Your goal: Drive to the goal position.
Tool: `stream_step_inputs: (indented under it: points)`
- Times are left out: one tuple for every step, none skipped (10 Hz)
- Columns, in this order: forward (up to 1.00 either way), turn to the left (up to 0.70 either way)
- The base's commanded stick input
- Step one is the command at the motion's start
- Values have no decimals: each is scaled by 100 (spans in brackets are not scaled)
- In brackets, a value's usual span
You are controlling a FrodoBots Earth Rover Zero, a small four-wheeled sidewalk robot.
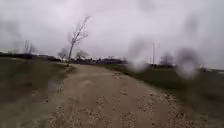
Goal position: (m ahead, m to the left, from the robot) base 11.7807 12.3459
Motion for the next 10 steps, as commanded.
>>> stream_step_inputs:
  points:
    - [100, 3]
    - [100, 21]
    - [100, 37]
    - [100, 39]
    - [100, 40]
    - [100, 23]
    - [100, 6]
    - [100, 0]
    - [100, 0]
    - [100, 0]
